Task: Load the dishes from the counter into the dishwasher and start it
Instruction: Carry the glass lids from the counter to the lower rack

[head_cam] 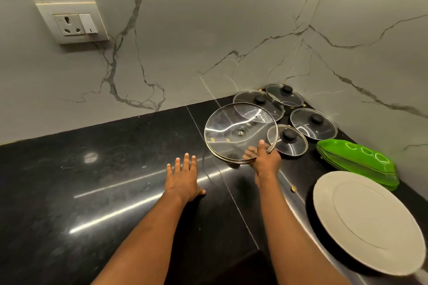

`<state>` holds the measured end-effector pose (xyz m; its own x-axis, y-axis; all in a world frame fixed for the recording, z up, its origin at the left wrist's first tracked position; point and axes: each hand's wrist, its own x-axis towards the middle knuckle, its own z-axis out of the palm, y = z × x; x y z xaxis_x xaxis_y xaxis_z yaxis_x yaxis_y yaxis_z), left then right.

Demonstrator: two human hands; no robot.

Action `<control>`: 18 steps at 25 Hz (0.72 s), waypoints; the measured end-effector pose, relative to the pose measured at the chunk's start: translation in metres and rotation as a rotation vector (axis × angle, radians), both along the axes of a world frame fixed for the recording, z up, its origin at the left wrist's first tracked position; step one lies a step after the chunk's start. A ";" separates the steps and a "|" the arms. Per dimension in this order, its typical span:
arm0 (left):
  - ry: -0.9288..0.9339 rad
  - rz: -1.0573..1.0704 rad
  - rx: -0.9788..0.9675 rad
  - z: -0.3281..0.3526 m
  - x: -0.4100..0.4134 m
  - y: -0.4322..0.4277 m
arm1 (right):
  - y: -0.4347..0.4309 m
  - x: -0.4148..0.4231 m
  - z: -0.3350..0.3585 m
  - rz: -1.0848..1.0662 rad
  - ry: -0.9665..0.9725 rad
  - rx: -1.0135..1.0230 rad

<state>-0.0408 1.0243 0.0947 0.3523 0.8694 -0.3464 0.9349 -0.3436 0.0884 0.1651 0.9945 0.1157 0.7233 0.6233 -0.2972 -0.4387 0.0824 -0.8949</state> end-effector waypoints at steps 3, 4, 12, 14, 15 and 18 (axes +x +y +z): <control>-0.030 -0.039 0.010 0.004 -0.023 -0.017 | -0.033 -0.026 0.004 -0.039 0.126 0.050; -0.044 -0.056 0.016 0.005 -0.031 -0.021 | -0.043 -0.034 0.004 -0.075 0.148 0.067; -0.047 -0.173 0.007 0.005 -0.096 -0.069 | -0.140 -0.111 0.014 -0.164 0.282 0.212; -0.046 -0.195 0.015 0.005 -0.107 -0.087 | -0.169 -0.126 0.009 -0.133 0.274 0.217; -0.047 -0.202 0.023 0.005 -0.111 -0.095 | -0.182 -0.131 0.006 -0.118 0.272 0.222; -0.041 -0.225 0.047 0.007 -0.122 -0.123 | -0.217 -0.146 0.000 -0.099 0.237 0.214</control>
